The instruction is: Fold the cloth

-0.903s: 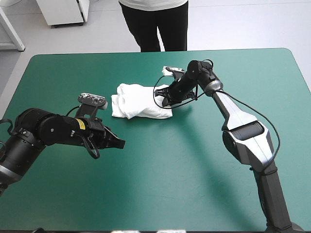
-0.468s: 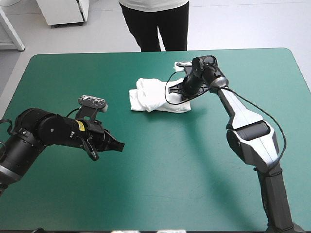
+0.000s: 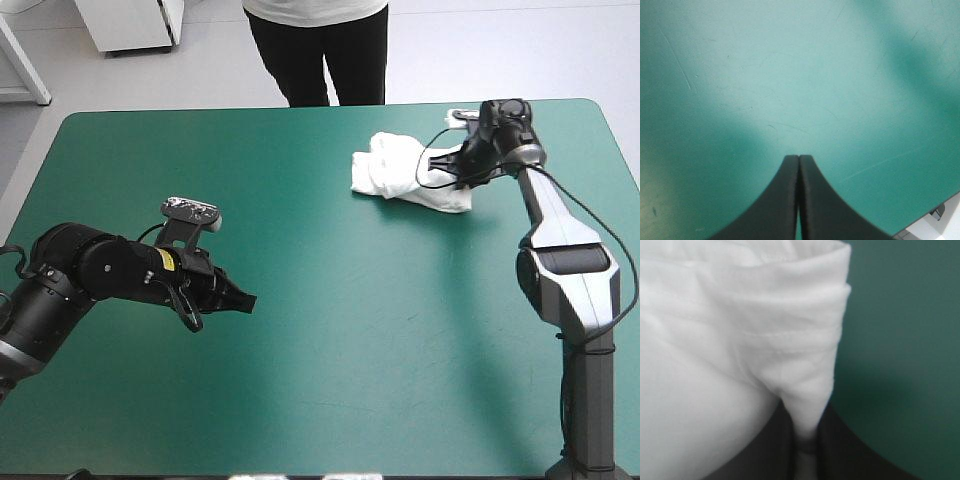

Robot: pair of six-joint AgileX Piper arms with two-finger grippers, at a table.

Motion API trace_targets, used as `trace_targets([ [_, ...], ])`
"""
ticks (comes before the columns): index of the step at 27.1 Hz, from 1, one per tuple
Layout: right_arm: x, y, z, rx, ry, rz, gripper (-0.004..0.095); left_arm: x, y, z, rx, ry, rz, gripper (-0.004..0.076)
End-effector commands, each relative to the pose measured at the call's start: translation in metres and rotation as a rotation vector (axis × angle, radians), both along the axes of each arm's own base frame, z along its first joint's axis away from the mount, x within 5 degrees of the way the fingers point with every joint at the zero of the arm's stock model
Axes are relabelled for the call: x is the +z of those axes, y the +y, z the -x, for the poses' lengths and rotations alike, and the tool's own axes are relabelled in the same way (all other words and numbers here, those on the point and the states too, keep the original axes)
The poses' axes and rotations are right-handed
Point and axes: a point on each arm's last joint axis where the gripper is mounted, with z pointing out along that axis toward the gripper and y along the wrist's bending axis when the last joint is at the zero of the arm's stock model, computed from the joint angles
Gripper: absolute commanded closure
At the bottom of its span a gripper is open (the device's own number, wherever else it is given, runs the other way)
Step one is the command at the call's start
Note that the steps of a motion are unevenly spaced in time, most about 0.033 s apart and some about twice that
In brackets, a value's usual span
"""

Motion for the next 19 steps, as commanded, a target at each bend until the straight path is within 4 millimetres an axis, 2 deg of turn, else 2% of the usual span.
trace_targets([
  [1,0.049,-0.056,0.015,-0.088,-0.071,0.095,0.0925,0.015,0.0,0.003,0.01,-0.069,0.062,0.0734],
  [3,0.041,-0.079,0.026,-0.129,-0.013,0.117,0.0925,0.015,0.0,0.002,0.012,-0.079,0.067,0.0734],
  [7,0.026,-0.13,0.065,-0.246,0.082,0.156,0.0925,0.017,-0.001,0.0,0.022,-0.105,0.083,0.0734],
  [10,0.034,-0.162,0.097,-0.322,0.046,0.158,0.0925,0.018,-0.001,-0.001,0.027,-0.121,0.091,0.0734],
  [12,0.036,-0.181,0.122,-0.369,0.038,0.173,0.0925,0.019,-0.002,-0.002,0.03,-0.133,0.097,0.0734],
  [13,0.034,-0.199,0.148,-0.421,0.047,0.181,0.0925,0.019,-0.002,-0.003,0.031,-0.139,0.103,0.0734],
  [14,0.03,-0.205,0.159,-0.443,0.063,0.177,0.0925,0.019,-0.002,-0.003,0.032,-0.141,0.104,0.0734],
  [15,0.024,-0.218,0.183,-0.491,0.077,0.174,0.0925,0.019,-0.002,-0.003,0.032,-0.141,0.104,0.0734],
  [19,0.018,-0.227,0.214,-0.525,0.064,0.18,0.0925,0.019,-0.002,-0.003,0.032,-0.141,0.104,0.0734],
])
